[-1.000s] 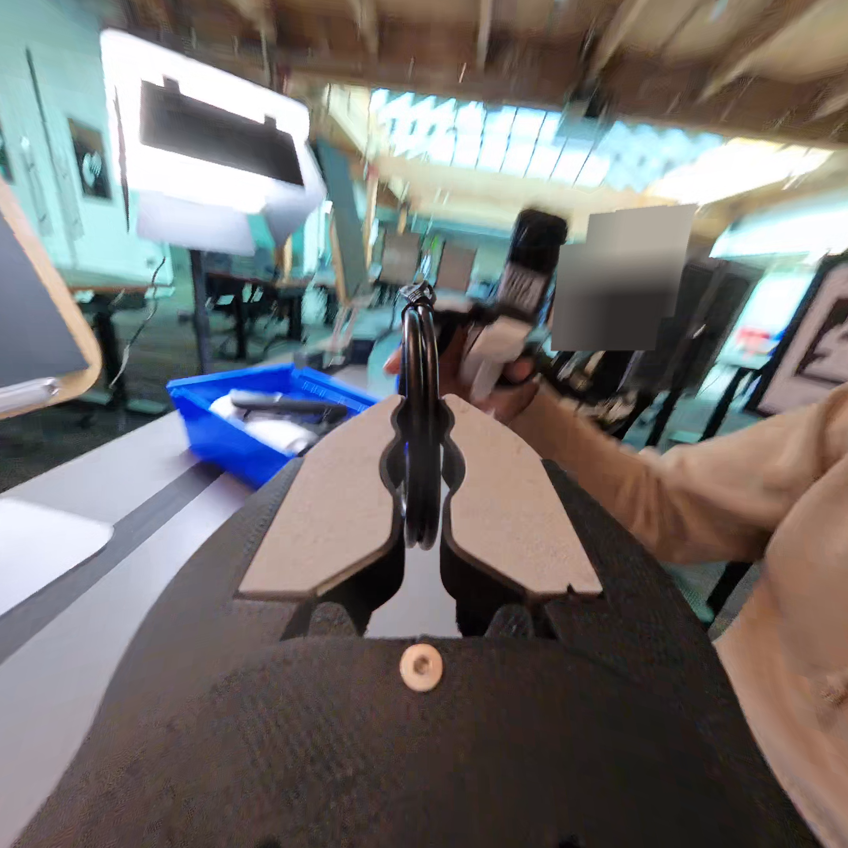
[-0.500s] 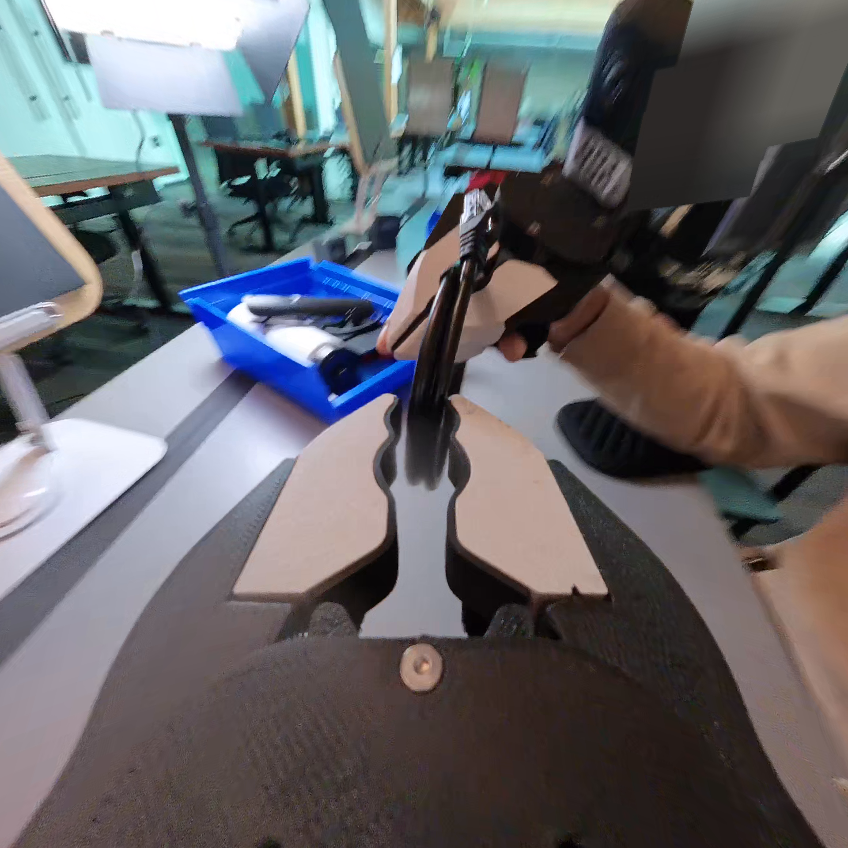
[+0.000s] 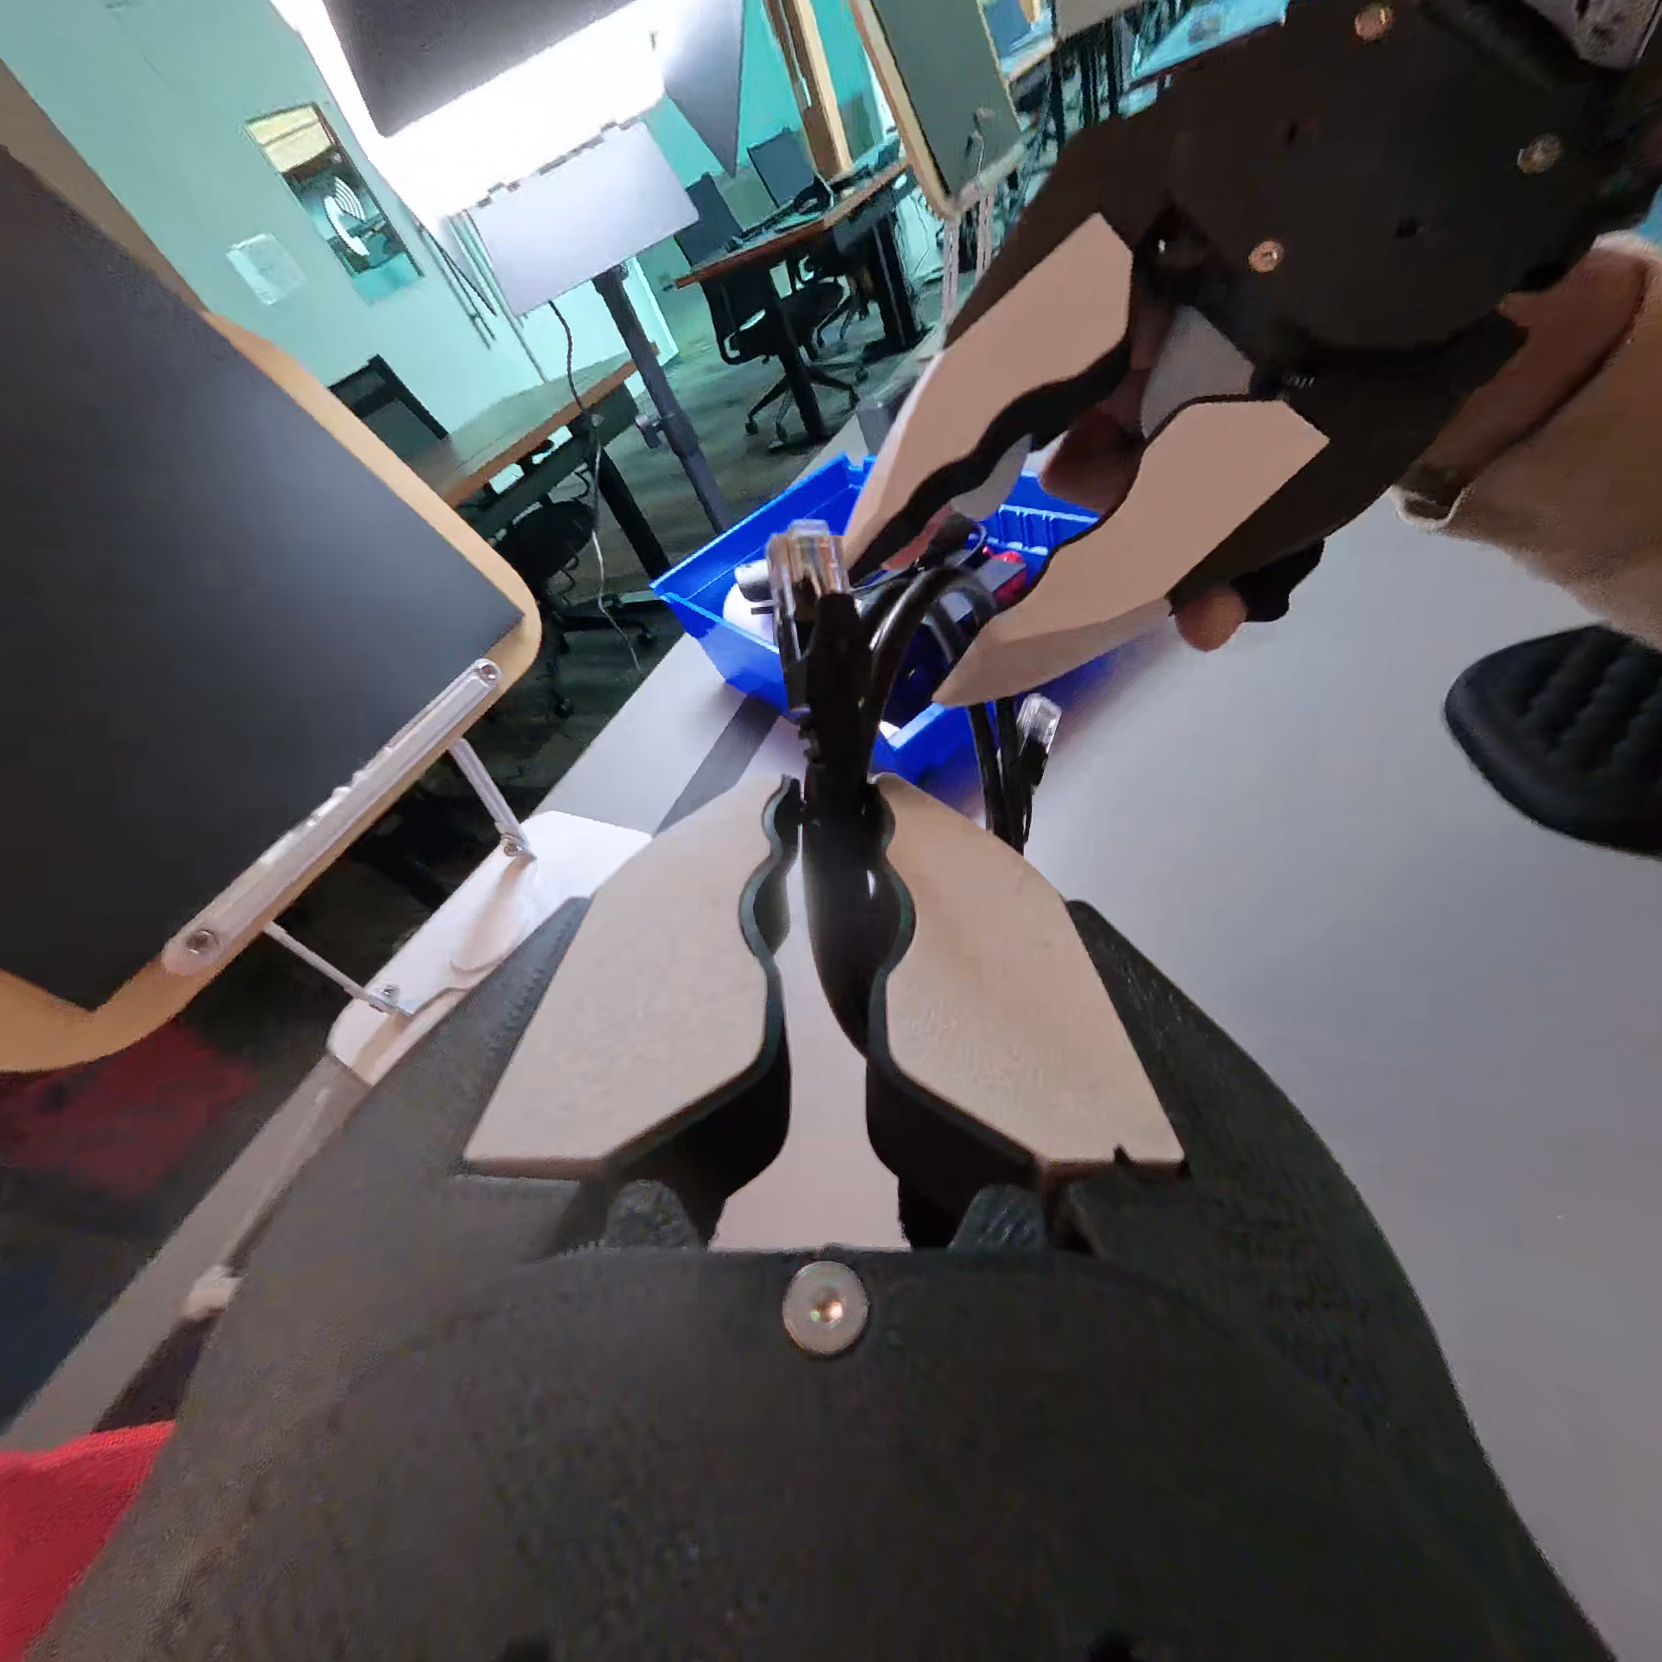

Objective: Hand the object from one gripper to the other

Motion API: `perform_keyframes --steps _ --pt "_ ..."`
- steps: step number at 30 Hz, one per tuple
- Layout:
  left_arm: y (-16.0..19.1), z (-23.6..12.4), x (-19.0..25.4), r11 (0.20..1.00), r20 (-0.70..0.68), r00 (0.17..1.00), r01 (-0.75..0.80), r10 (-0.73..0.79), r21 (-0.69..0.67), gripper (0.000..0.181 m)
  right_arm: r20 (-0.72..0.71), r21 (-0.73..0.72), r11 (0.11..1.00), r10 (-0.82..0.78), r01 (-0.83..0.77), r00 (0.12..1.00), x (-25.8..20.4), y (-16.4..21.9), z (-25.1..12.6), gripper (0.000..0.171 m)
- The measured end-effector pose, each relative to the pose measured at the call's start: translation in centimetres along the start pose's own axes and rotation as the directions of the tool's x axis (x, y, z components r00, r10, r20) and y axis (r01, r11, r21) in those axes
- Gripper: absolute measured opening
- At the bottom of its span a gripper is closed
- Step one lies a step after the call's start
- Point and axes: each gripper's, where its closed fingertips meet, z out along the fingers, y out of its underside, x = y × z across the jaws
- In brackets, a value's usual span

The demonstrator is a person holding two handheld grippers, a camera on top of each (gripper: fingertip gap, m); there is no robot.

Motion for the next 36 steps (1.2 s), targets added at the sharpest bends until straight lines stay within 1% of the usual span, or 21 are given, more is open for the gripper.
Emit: perform_keyframes --steps 1,2,3,4,6,8,10,12,15,17,18,20,23,25,26,27,28,29,31,34,36 --pt "0.0 -0.2 -0.3 0.999 -0.011 0.999 0.038 -0.038 0.015 0.013 0.001 0.014 1.000 0.012 -0.012 1.000 0.4 0.1 -0.3 0.037" --pt "-0.1 -0.2 -0.3 0.997 -0.030 0.997 0.075 -0.074 0.036 0.013 0.012 0.028 0.999 0.027 -0.028 1.000 0.4 0.2 -0.4 0.028" --pt "-0.2 -0.1 -0.2 0.993 -0.043 0.993 0.108 -0.106 0.054 0.013 0.023 0.040 0.998 0.040 -0.040 0.999 0.2 0.1 -0.2 0.013" --pt "-0.1 0.0 -0.4 0.990 -0.042 0.990 0.133 -0.131 0.054 0.013 -0.012 0.043 0.998 0.042 -0.041 0.999 0.5 0.1 0.0 0.006" --pt "1.2 0.4 -0.6 0.985 -0.052 0.984 0.170 -0.170 -0.012 0.018 -0.053 -0.014 1.000 -0.017 0.016 0.998 0.7 0.6 0.4 0.006" --pt "1.3 0.1 -1.2 0.982 -0.030 0.982 0.186 -0.187 -0.022 0.029 -0.059 -0.060 0.998 -0.040 0.036 0.997 0.7 1.0 0.3 0.006" --pt "0.9 -0.3 -1.1 0.991 -0.007 0.992 0.129 -0.130 -0.039 0.038 -0.058 -0.142 0.986 -0.093 0.085 0.994 0.5 2.0 0.3 0.006" --pt "1.3 0.0 -0.1 0.993 -0.005 0.999 0.031 -0.032 -0.114 0.043 -0.043 -0.209 0.962 -0.186 0.174 0.982 -0.3 2.7 0.8 0.006" --pt "3.5 1.3 1.4 0.960 -0.029 0.994 -0.106 0.102 -0.260 0.037 0.026 -0.220 0.943 -0.250 0.249 0.968 -2.8 2.4 1.9 0.006" --pt "4.6 1.6 1.5 0.933 -0.029 0.982 -0.184 0.184 -0.310 0.020 0.054 -0.211 0.939 -0.266 0.271 0.962 -3.9 2.0 2.2 0.006" --pt "4.6 1.6 1.6 0.931 -0.034 0.980 -0.197 0.196 -0.306 0.014 0.046 -0.212 0.936 -0.278 0.282 0.959 -3.8 1.9 2.2 0.006" --pt "3.7 1.4 1.3 0.947 -0.013 0.983 -0.178 0.181 -0.267 0.012 -0.001 -0.155 0.953 -0.263 0.260 0.965 -3.1 0.9 1.8 0.007" --pt "2.3 0.4 -0.1 0.977 0.029 0.992 -0.118 0.125 -0.178 0.011 -0.052 -0.034 0.993 -0.114 0.112 0.992 -1.0 -0.6 0.5 0.023" --pt "1.9 0.0 -0.7 0.991 0.030 0.998 -0.043 0.047 -0.128 0.011 -0.051 -0.016 0.998 -0.054 0.053 0.997 0.1 -0.1 0.1 0.028" --pt "1.9 0.0 -0.7 0.994 0.015 1.000 -0.007 0.008 -0.109 0.012 -0.042 0.003 0.999 -0.045 0.045 0.998 0.1 0.0 0.1 0.024" --pt "1.9 0.2 -0.7 0.995 0.009 1.000 0.022 -0.022 -0.099 0.012 -0.041 0.025 0.999 -0.041 0.042 0.998 -0.1 -0.1 0.3 0.012" --pt "2.2 0.4 -0.8 0.994 0.011 0.999 0.038 -0.037 -0.100 0.012 -0.056 0.025 0.999 -0.042 0.043 0.998 0.0 0.0 0.5 0.006" --pt "2.7 0.5 -0.7 0.992 -0.002 0.999 0.047 -0.048 -0.120 0.013 -0.071 0.000 0.998 -0.069 0.069 0.995 0.0 0.2 0.8 0.006" --pt "3.7 0.6 -0.3 0.981 -0.038 0.997 0.064 -0.072 -0.186 0.023 -0.069 -0.031 0.993 -0.116 0.114 0.991 -0.3 0.4 0.9 0.005" --pt "3.0 0.5 0.3 0.982 -0.033 0.999 -0.027 0.021 -0.188 0.029 -0.057 -0.112 0.973 -0.209 0.202 0.976 -0.9 1.3 1.2 0.006" --pt "3.3 0.9 1.0 0.968 -0.030 0.995 -0.099 0.094 -0.231 0.031 -0.027 -0.103 0.963 -0.252 0.248 0.967 -2.1 1.0 1.7 0.006"
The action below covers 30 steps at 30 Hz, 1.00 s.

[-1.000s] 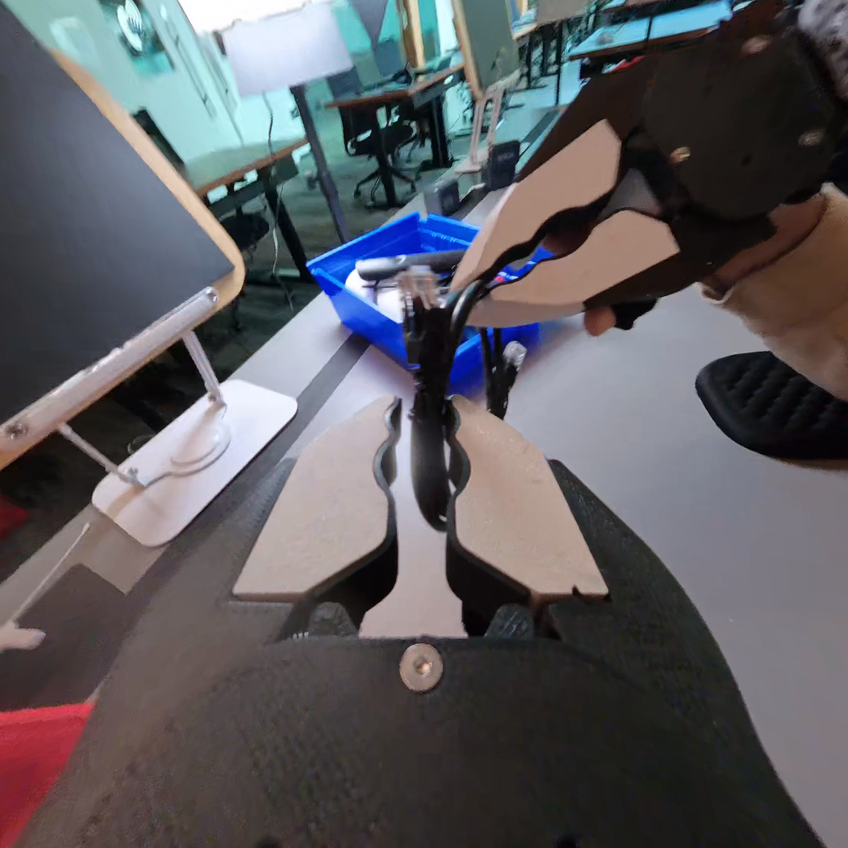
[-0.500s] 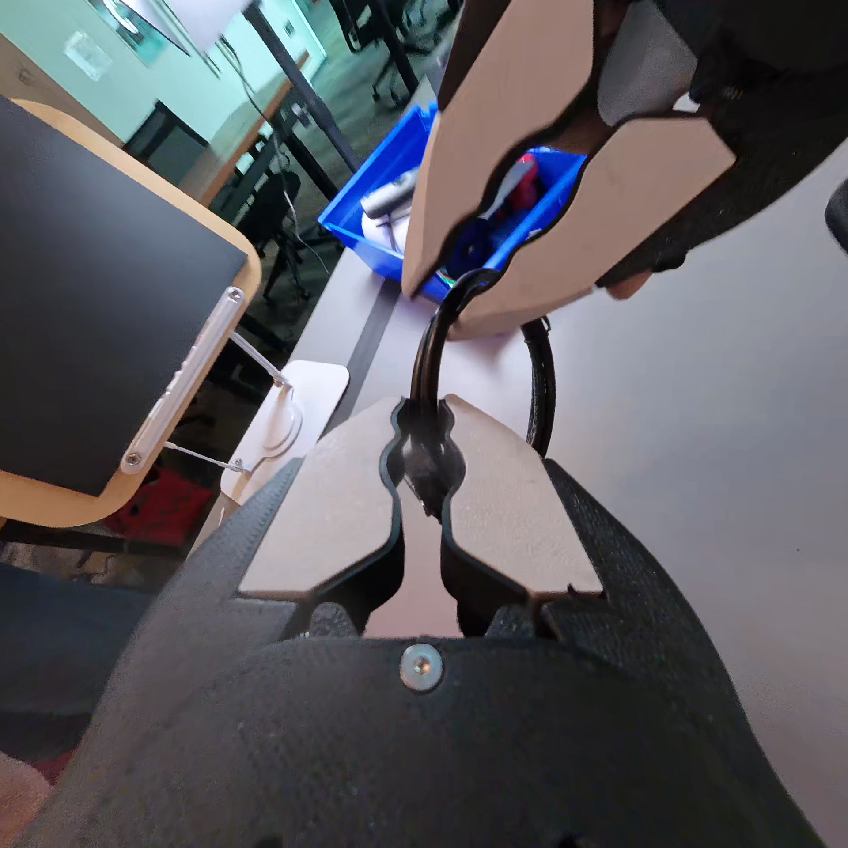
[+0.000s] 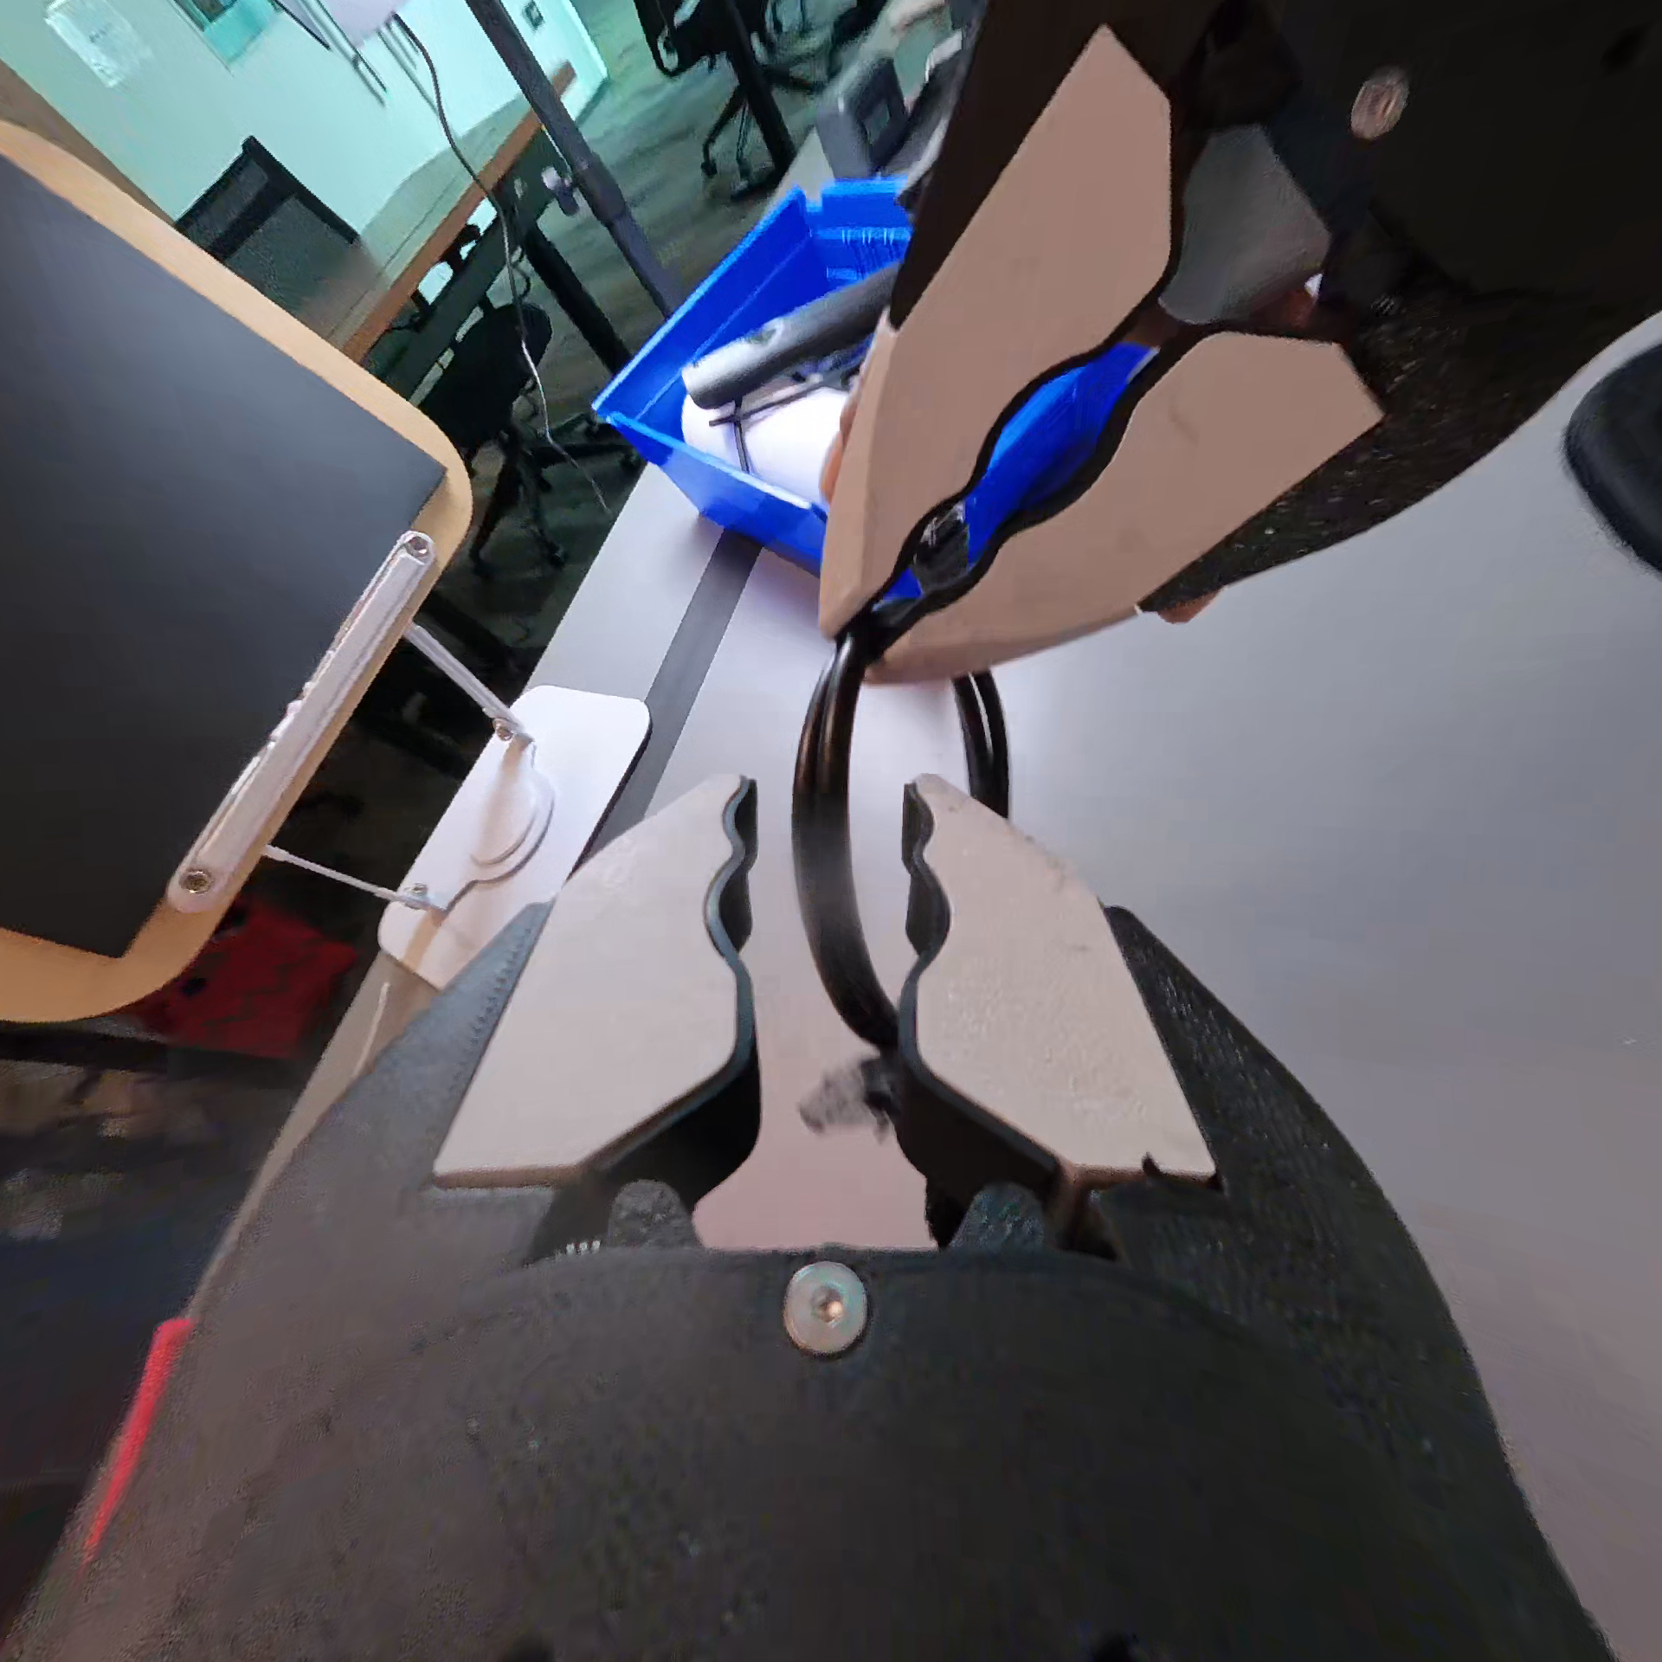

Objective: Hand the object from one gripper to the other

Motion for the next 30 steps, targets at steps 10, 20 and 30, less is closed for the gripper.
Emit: perform_keyframes --steps 10,20,30 --pt "-1.7 -1.7 -3.4 0.991 0.206 0.977 0.020 -0.046 0.130 0.006 0.012 0.257 0.934 0.253 -0.247 0.967 3.0 -2.8 -2.6 0.036" --pt "-1.3 -1.1 -2.2 0.979 0.043 0.987 0.148 -0.156 0.143 0.018 -0.072 0.162 0.955 0.263 -0.249 0.962 2.8 -0.9 -0.2 0.012" --pt "-2.2 -0.9 -1.5 0.992 0.151 0.988 -0.041 0.022 0.120 0.007 -0.141 0.131 0.989 0.091 -0.072 0.986 1.8 -2.4 -0.3 0.015"
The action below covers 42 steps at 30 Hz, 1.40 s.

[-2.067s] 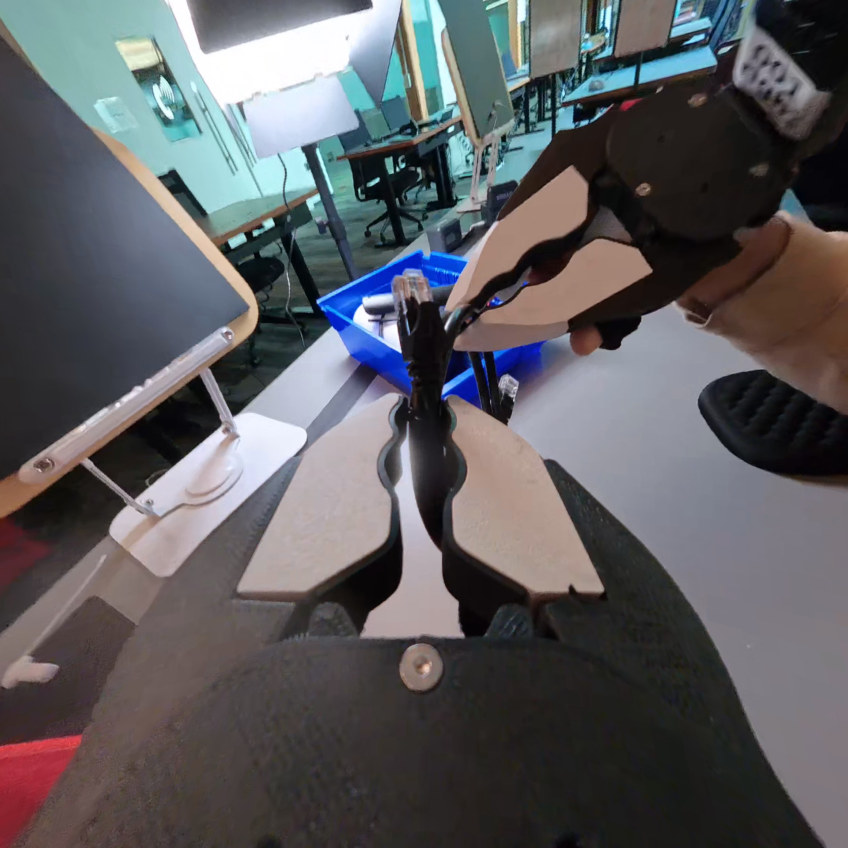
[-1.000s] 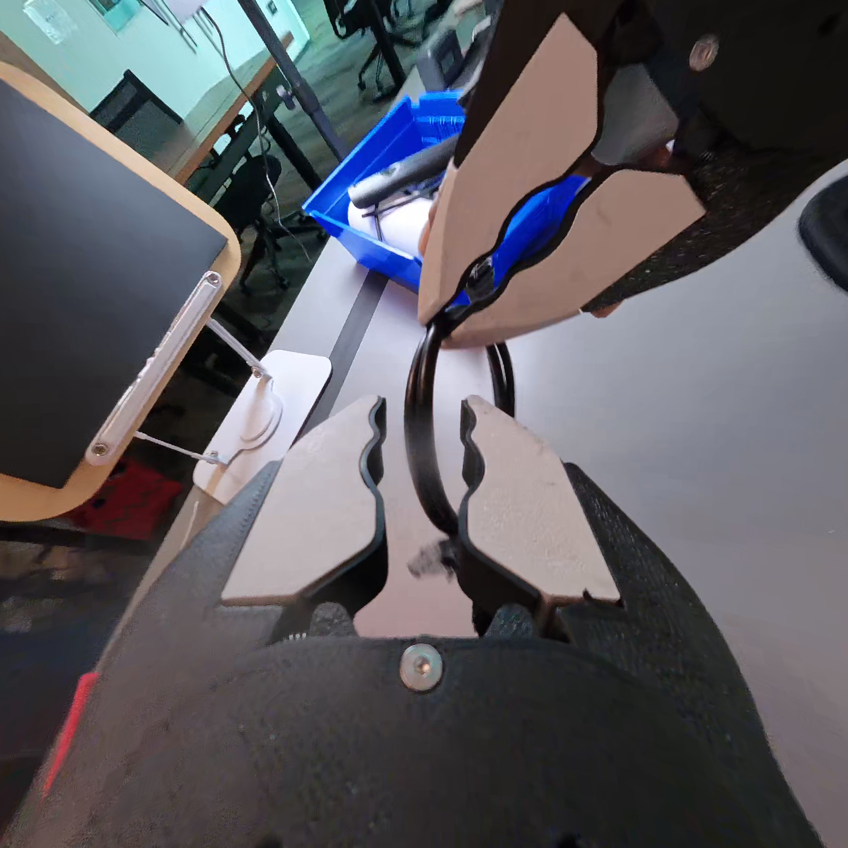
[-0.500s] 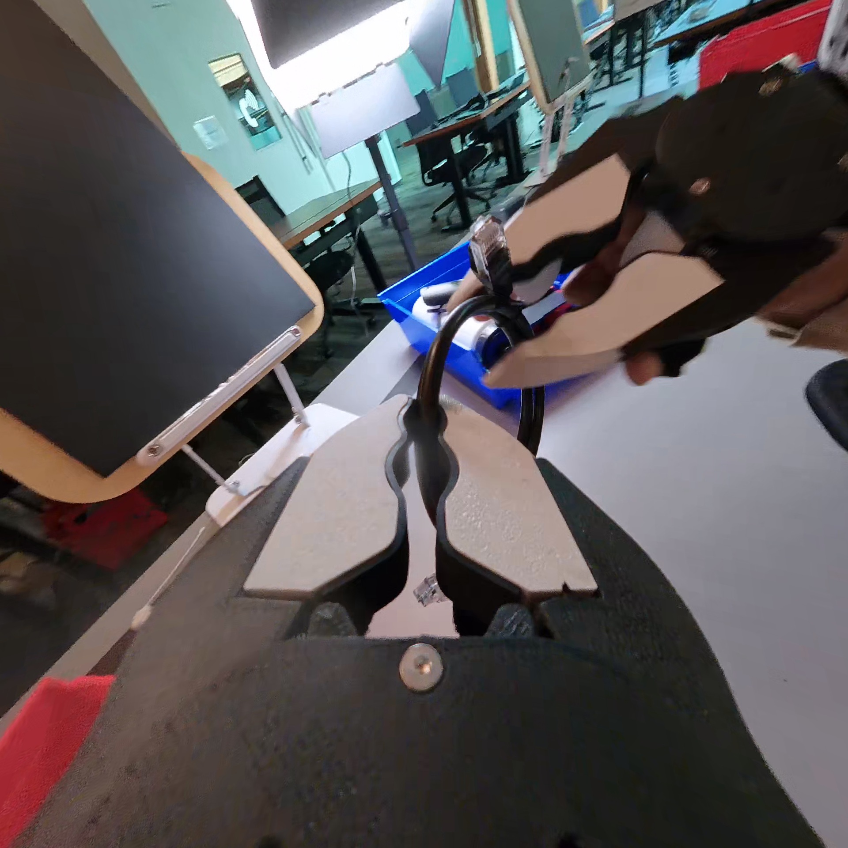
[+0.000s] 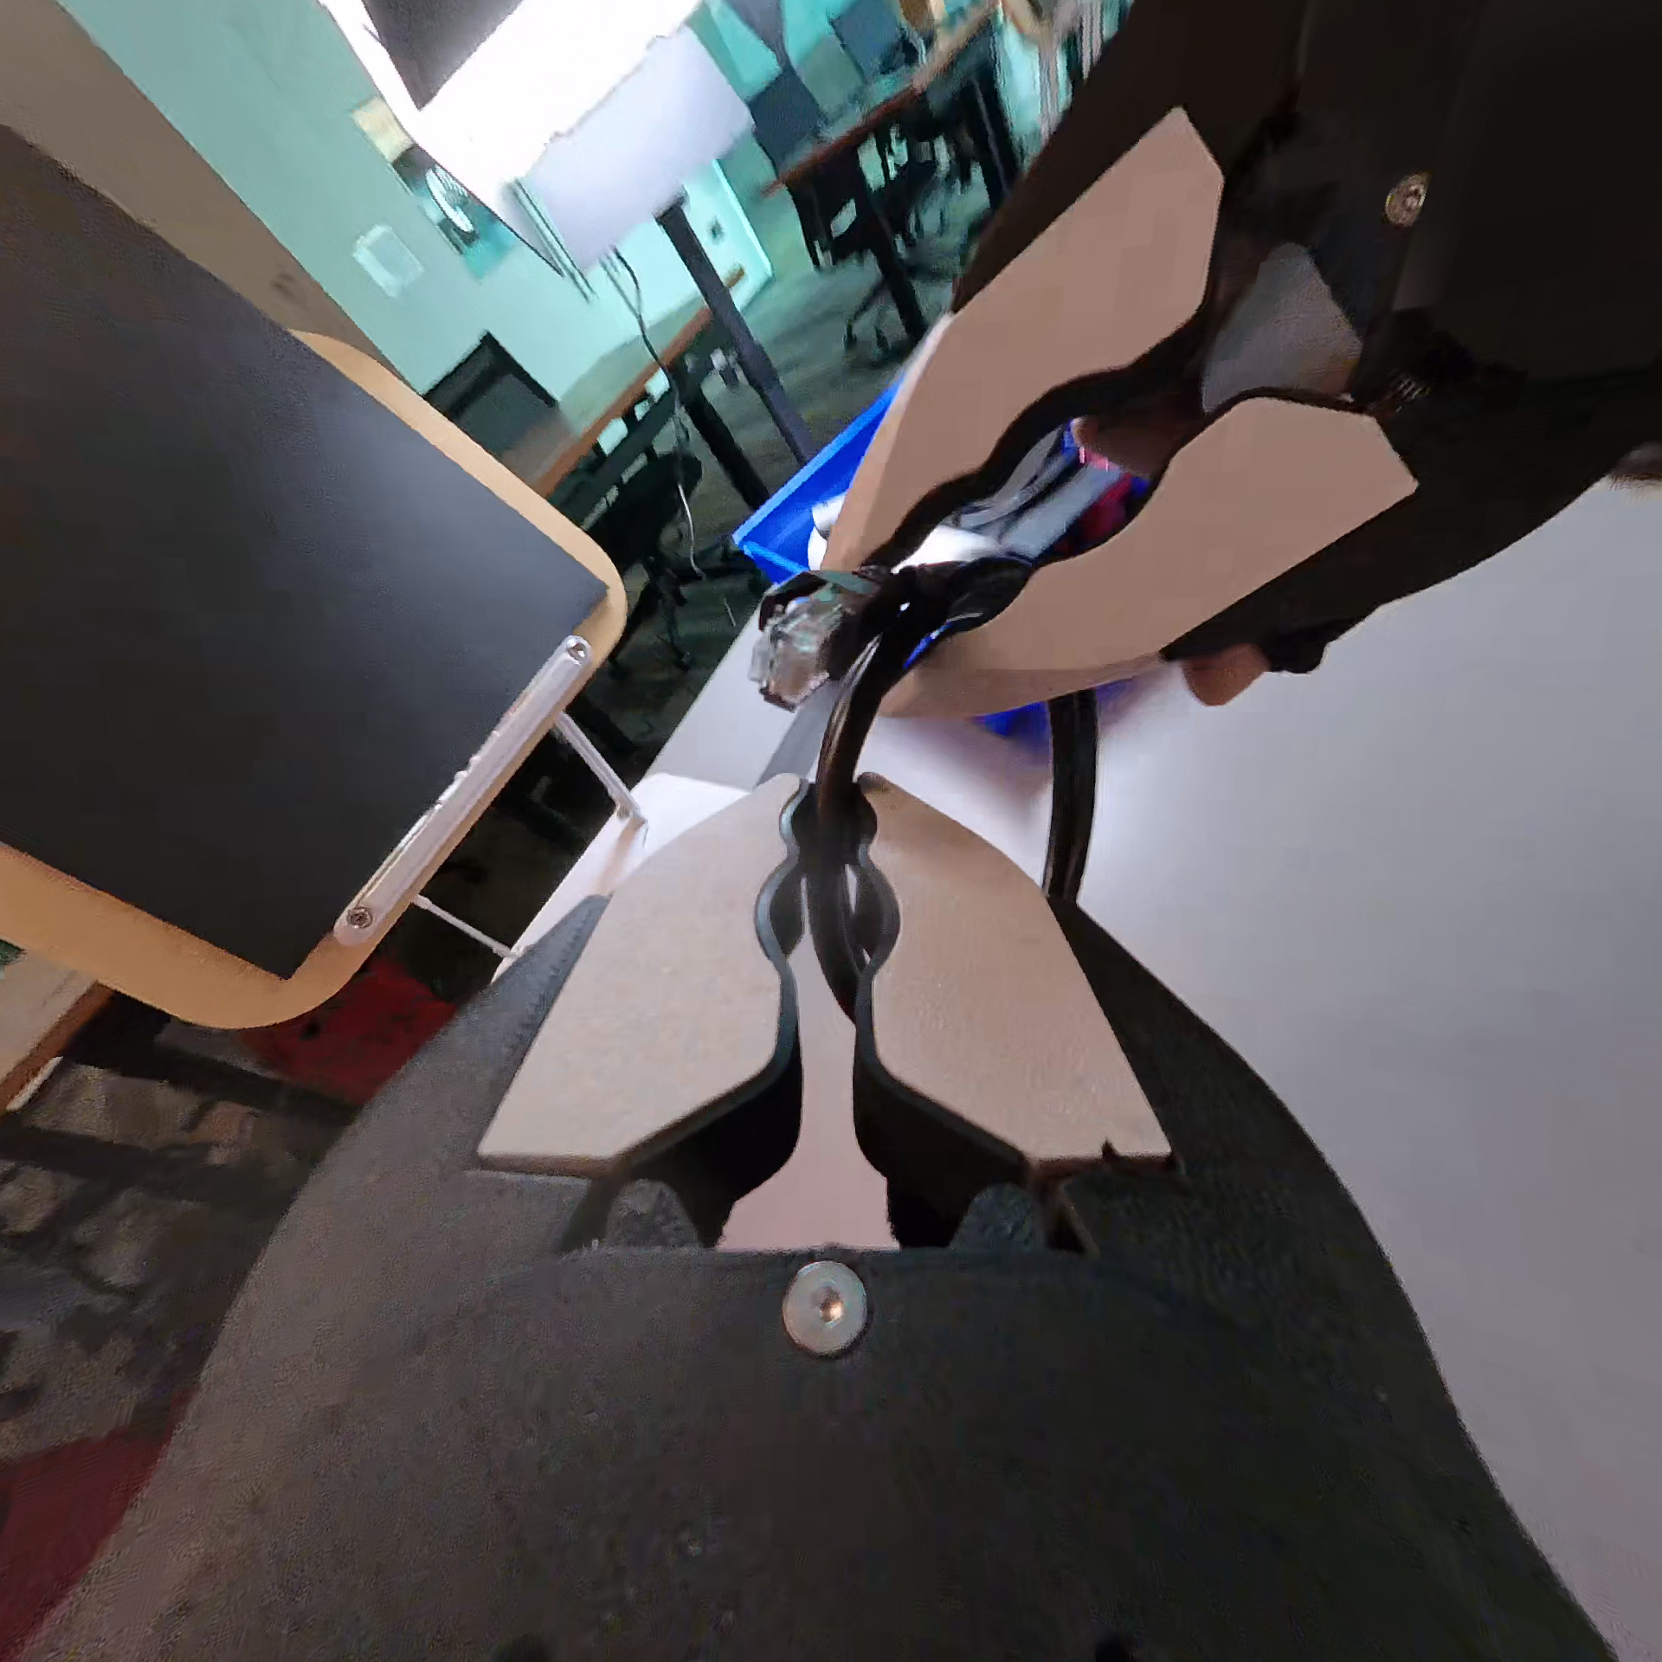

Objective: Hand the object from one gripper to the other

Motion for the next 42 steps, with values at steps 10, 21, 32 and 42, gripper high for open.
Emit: perform_keyframes --steps 10,21,32,42 --pt "-0.4 -1.1 -2.0 0.944 -0.107 0.952 0.299 -0.285 0.138 0.027 -0.043 0.007 0.987 0.159 -0.159 0.986 2.6 1.7 -0.1 0.011" --pt "2.5 0.5 1.7 0.972 -0.071 0.985 -0.166 0.156 -0.164 0.013 0.110 -0.185 0.959 -0.198 0.216 0.974 -2.8 2.7 1.1 0.011" --pt "-2.4 -2.9 -3.4 0.919 -0.060 0.967 0.253 -0.246 0.303 0.012 0.216 0.147 0.869 0.438 -0.473 0.872 1.7 0.2 -0.5 0.031" --pt "0.2 -0.6 0.1 1.000 -0.079 0.997 0.012 -0.010 0.029 0.035 0.138 -0.132 0.991 0.043 -0.025 0.990 -1.4 2.9 0.6 0.006"
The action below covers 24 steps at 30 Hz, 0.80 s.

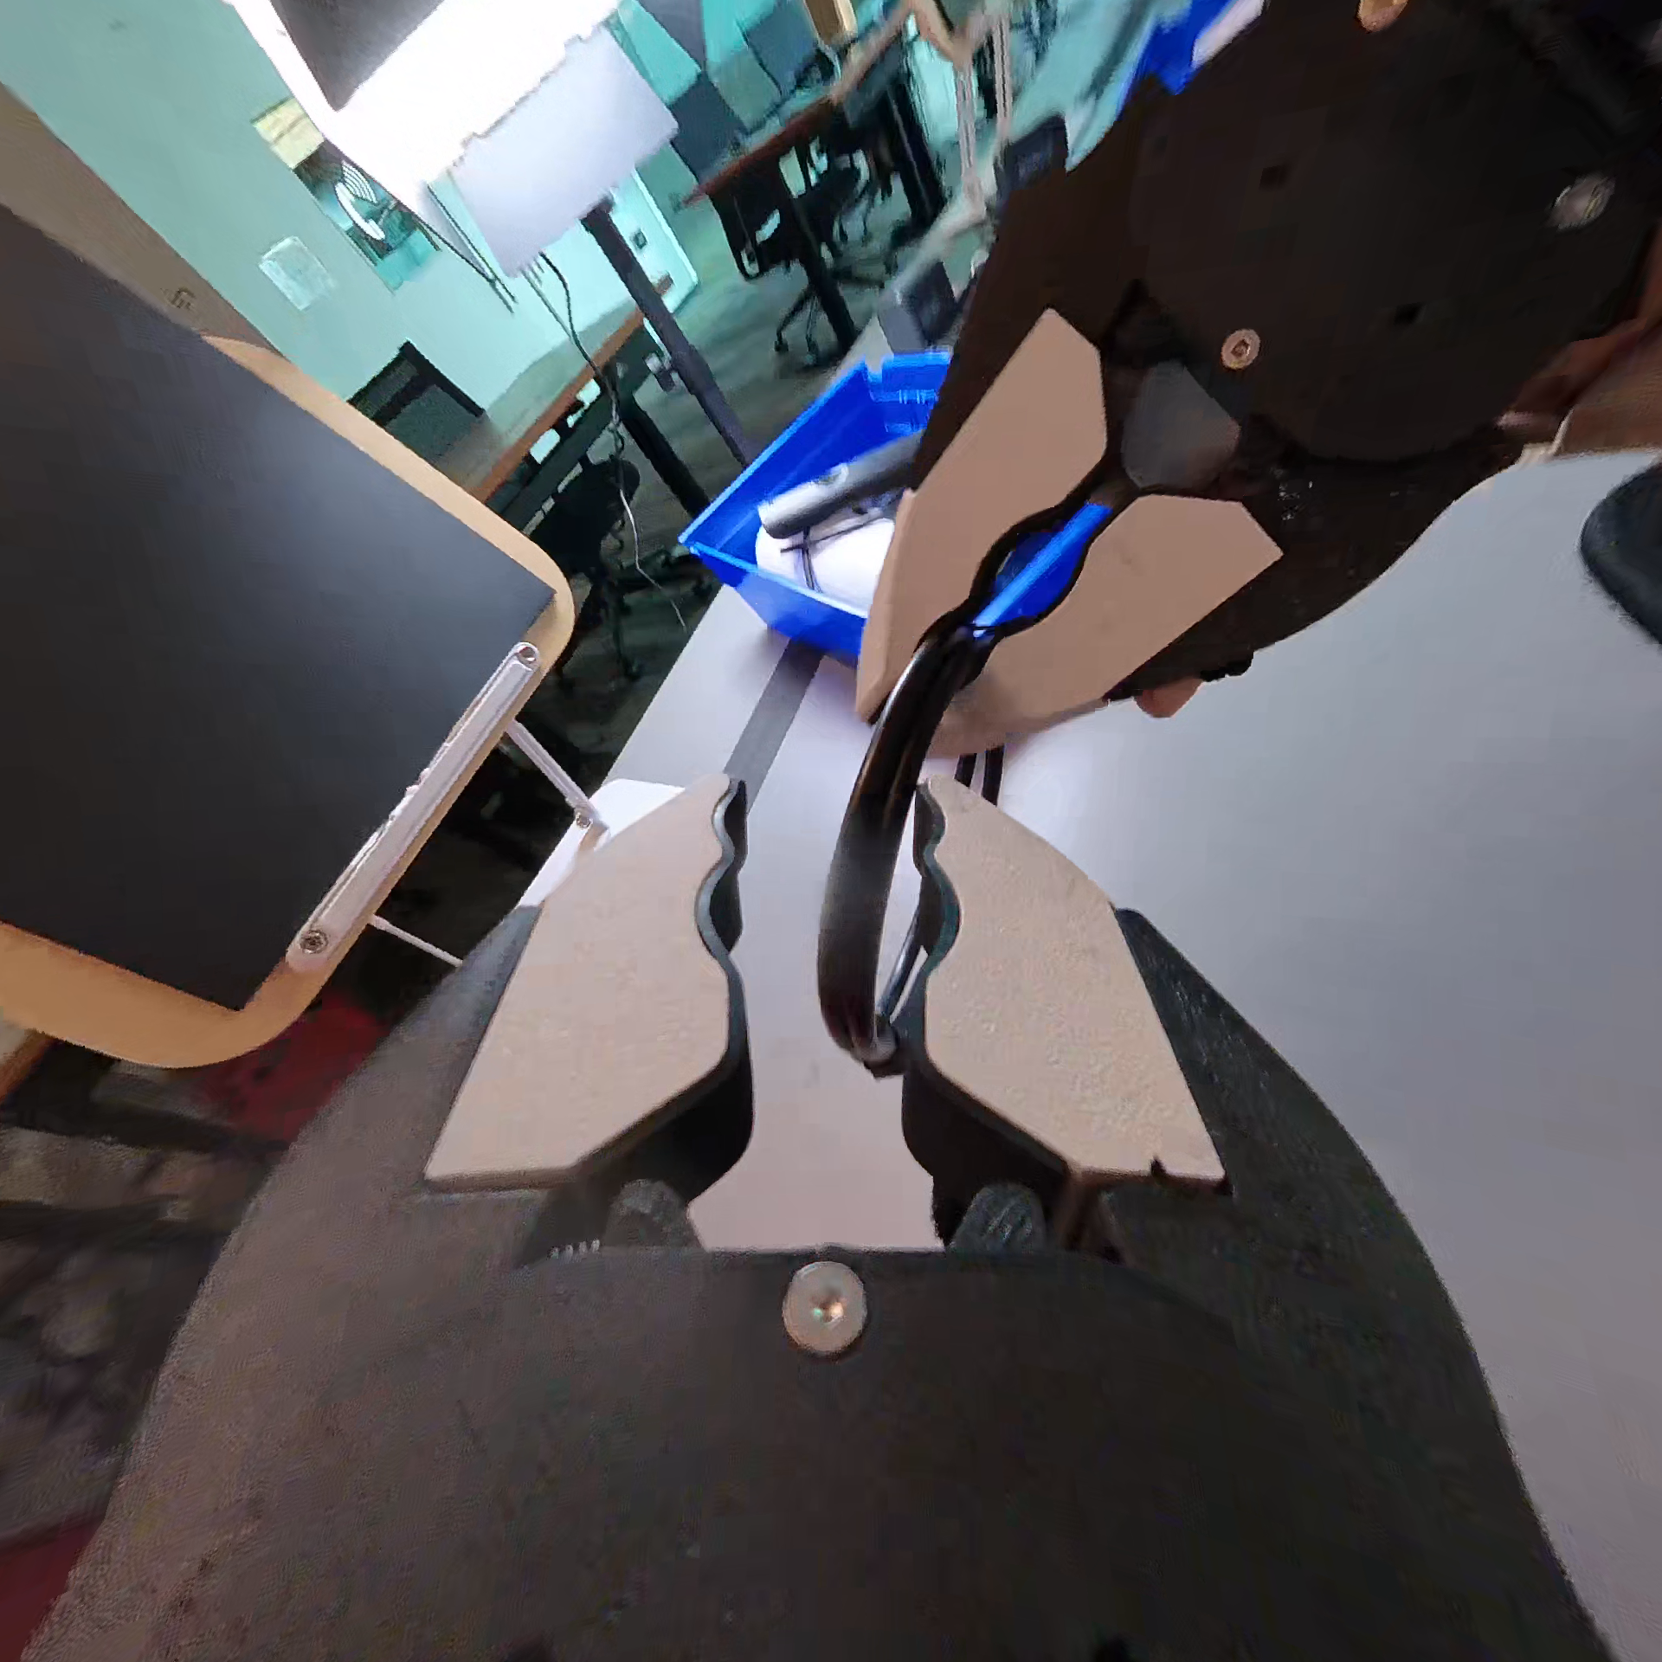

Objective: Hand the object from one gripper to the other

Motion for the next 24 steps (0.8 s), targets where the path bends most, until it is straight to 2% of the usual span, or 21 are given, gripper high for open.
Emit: perform_keyframes --steps 1,3,5,8,11,14,16,17,18,21,24 --pt "0.3 0.4 0.5 0.999 -0.001 0.999 -0.043 0.043 -0.032 0.033 0.004 -0.008 0.999 -0.032 0.032 0.999 -0.7 -0.3 0.3 0.006" --pt "0.8 0.8 1.3 0.991 -0.010 0.993 -0.115 0.114 -0.075 0.016 -0.001 -0.010 0.998 -0.062 0.062 0.998 -1.4 -0.9 0.5 0.006" --pt "0.3 0.7 1.1 0.988 0.024 0.988 -0.150 0.151 -0.046 0.014 -0.031 0.024 0.999 -0.046 0.047 0.998 -0.9 -1.6 0.1 0.007" --pt "-1.7 -0.7 -0.4 0.995 0.058 0.997 -0.046 0.041 0.090 0.012 -0.052 0.175 0.979 0.114 -0.103 0.992 1.4 -3.1 -1.6 0.018" --pt "-2.7 -2.5 -2.0 0.969 0.042 0.995 0.075 -0.087 0.234 0.012 0.022 0.275 0.931 0.245 -0.242 0.969 3.1 -3.1 -3.0 0.037" --pt "-3.6 -3.2 -2.4 0.908 -0.063 0.974 0.226 -0.218 0.352 0.012 0.129 0.353 0.866 0.330 -0.354 0.935 2.9 -3.5 -3.1 0.036" --pt "-3.9 -3.1 -2.2 0.866 -0.127 0.954 0.300 -0.272 0.399 0.012 0.162 0.356 0.860 0.329 -0.366 0.930 2.1 -3.8 -2.5 0.030" --pt "-3.8 -2.9 -2.1 0.858 -0.143 0.947 0.320 -0.286 0.402 0.012 0.150 0.359 0.868 0.311 -0.345 0.939 1.8 -3.9 -2.4 0.013" --pt "-3.4 -2.7 -2.0 0.866 -0.155 0.944 0.328 -0.290 0.378 0.012 0.105 0.354 0.880 0.299 -0.317 0.948 2.1 -3.7 -2.3 0.010" --pt "-1.7 -1.9 -1.4 0.928 -0.160 0.952 0.294 -0.263 0.229 0.028 0.056 0.244 0.943 0.218 -0.225 0.974 2.3 -2.4 -2.3 0.008" --pt "-1.0 -1.2 0.2 0.985 -0.124 0.985 0.133 -0.119 0.111 0.035 0.009 0.068 0.998 0.013 -0.013 1.000 1.4 -0.5 -1.9 0.008"
